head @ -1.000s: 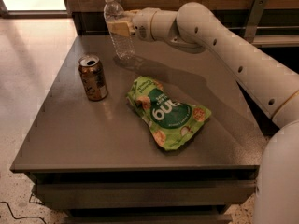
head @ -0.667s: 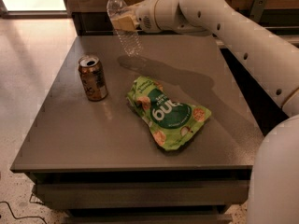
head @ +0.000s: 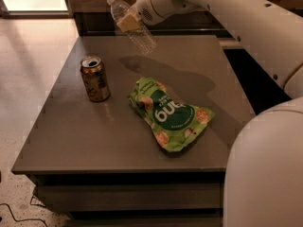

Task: Knock water bottle over

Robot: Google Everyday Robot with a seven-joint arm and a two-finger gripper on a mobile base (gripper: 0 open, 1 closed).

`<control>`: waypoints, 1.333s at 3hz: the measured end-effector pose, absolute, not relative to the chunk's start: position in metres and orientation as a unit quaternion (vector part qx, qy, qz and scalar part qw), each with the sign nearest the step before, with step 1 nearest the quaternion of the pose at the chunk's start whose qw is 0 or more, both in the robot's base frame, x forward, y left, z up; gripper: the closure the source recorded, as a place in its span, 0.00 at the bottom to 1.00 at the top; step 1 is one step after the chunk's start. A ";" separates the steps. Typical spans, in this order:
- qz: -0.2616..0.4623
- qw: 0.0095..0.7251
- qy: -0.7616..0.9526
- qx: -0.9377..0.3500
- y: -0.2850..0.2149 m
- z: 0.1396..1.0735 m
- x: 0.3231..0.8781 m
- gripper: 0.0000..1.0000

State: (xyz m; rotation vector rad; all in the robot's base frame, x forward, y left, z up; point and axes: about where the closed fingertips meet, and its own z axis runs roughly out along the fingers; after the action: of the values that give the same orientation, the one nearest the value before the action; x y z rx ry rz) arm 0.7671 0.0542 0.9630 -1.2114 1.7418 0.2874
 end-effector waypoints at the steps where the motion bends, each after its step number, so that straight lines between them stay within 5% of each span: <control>1: 0.078 0.436 0.729 -0.522 0.060 0.938 0.770 1.00; 4: 0.031 0.284 0.760 -0.583 0.097 0.821 0.786 1.00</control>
Offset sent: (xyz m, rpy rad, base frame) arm 0.0148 0.0225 -0.1109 -0.4483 0.1528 -0.0451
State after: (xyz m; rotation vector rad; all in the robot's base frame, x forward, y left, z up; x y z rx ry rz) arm 0.7856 0.0972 0.8213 -1.5598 2.0345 0.0842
